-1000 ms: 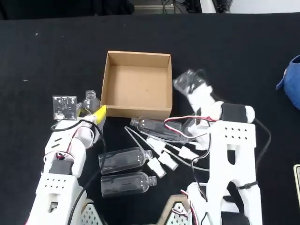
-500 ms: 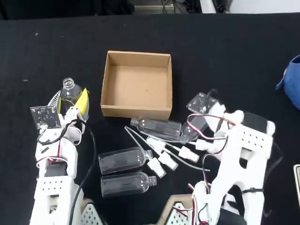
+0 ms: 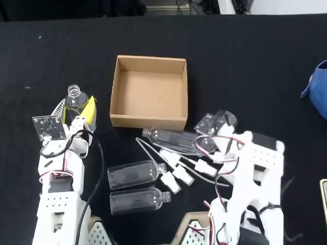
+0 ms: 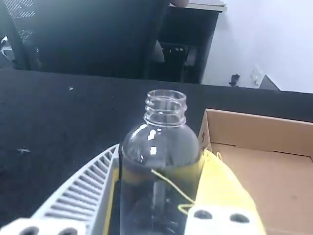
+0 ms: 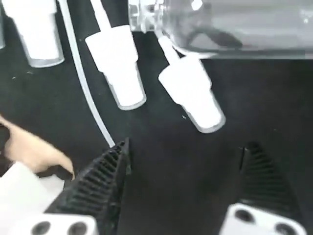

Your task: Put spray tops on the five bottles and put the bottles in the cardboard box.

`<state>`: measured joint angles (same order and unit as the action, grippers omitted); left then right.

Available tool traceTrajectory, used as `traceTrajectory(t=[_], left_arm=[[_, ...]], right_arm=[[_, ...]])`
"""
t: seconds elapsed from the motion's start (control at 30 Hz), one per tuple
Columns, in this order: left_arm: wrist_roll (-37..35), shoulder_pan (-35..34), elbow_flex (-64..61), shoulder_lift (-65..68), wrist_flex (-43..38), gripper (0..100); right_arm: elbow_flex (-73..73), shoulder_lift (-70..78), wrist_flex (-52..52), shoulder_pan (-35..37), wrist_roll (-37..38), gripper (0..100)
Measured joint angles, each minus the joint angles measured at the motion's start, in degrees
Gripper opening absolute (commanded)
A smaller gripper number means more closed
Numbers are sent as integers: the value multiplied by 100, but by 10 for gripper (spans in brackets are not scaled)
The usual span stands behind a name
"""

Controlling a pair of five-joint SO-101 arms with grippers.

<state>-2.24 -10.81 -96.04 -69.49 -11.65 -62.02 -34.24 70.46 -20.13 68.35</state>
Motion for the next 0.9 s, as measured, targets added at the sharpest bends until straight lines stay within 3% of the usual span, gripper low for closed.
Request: traceTrajectory(t=[0.37,0.43,0.6,0.9], left_arm=[[0,0,0,0,0,30],[0,0,0,0,0,30],[0,0,0,0,0,30],[0,0,0,0,0,30]], right_arm=[[-791,0,-1073,0,0,17],[-782,0,-1011,0,0,13],[-105,0,-62,-343,62,11],[1908,0,2259,-1029,1231,13]])
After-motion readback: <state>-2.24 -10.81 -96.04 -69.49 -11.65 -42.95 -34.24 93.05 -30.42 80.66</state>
